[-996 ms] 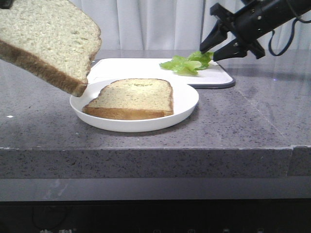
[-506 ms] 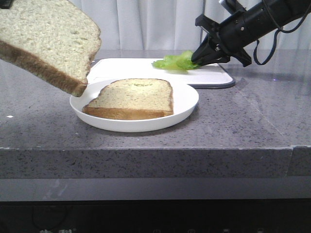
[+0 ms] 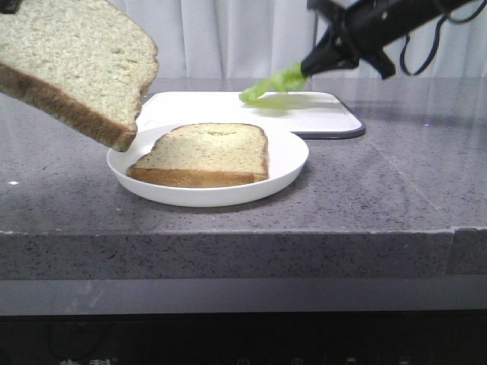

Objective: Left arm grabs bread, right arm adds lettuce

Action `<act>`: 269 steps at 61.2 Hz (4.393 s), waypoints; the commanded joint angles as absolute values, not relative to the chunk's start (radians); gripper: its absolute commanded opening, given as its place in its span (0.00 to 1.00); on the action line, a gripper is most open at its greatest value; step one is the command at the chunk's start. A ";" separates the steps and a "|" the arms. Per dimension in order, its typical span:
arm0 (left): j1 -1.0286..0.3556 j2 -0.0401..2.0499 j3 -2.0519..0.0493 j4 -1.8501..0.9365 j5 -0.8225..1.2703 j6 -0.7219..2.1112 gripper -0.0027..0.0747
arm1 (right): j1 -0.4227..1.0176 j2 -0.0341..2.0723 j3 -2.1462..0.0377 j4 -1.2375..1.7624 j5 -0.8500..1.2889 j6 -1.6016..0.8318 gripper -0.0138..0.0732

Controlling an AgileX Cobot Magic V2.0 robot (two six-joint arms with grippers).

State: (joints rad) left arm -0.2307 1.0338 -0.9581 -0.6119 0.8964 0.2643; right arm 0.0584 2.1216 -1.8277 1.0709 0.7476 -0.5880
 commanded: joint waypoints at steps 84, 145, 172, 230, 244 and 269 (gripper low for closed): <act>-0.228 1.015 -0.985 -0.611 0.797 0.267 0.01 | 0.209 1.730 -1.187 1.380 0.952 -1.094 0.28; -0.228 1.403 -0.994 -1.461 0.893 0.849 0.01 | 0.059 1.320 -1.190 0.966 1.016 -0.823 0.58; -0.215 1.533 -1.009 -1.464 0.895 0.854 0.01 | 0.059 1.320 -1.190 0.965 1.040 -0.823 0.58; -0.115 1.272 -1.054 -0.867 0.883 0.528 0.53 | 0.059 1.126 -1.190 0.354 1.128 -0.247 0.58; -0.117 1.077 -1.055 -0.413 0.903 0.203 0.53 | 0.059 0.982 -1.188 0.098 1.198 -0.022 0.58; -0.117 0.767 -0.952 -0.030 0.877 -0.055 0.51 | 0.059 0.655 -0.973 0.090 1.023 0.021 0.58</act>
